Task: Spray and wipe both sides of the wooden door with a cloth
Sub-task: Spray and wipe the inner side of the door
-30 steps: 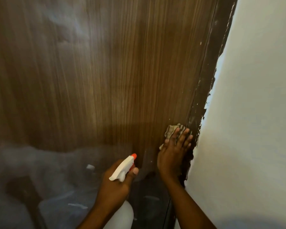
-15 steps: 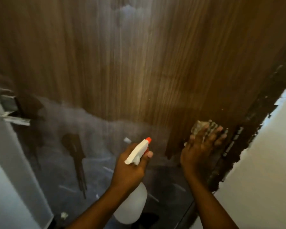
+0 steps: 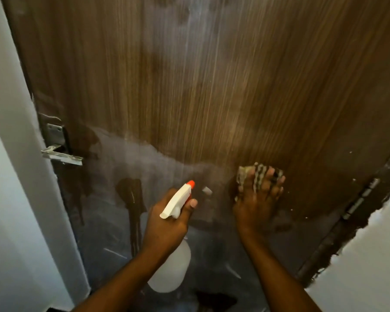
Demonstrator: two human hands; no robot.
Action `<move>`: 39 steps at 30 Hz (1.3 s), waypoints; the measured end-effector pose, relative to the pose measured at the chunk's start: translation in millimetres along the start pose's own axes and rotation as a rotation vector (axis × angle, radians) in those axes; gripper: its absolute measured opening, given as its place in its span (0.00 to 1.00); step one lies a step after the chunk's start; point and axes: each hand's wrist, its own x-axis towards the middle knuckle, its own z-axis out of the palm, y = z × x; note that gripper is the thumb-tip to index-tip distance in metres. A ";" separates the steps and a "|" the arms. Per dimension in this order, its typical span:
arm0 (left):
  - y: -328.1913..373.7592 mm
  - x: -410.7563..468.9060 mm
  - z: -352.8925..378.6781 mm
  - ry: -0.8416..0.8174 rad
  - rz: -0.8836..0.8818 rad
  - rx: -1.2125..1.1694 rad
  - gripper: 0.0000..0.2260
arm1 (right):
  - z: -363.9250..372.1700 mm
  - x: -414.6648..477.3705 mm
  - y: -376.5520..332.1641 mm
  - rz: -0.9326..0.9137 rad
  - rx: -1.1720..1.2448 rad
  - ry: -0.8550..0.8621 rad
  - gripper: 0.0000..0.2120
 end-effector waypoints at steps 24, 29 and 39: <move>-79.2 63.9 -103.4 0.103 0.039 -0.015 0.16 | 49.3 -55.9 -85.6 -0.358 0.009 0.024 0.29; -83.4 73.4 -128.5 0.140 0.019 0.007 0.23 | 49.0 -4.3 -156.5 0.076 0.052 0.192 0.27; -77.4 75.4 -178.2 0.193 0.005 0.041 0.22 | 59.1 -45.6 -164.0 -0.623 -0.049 0.001 0.29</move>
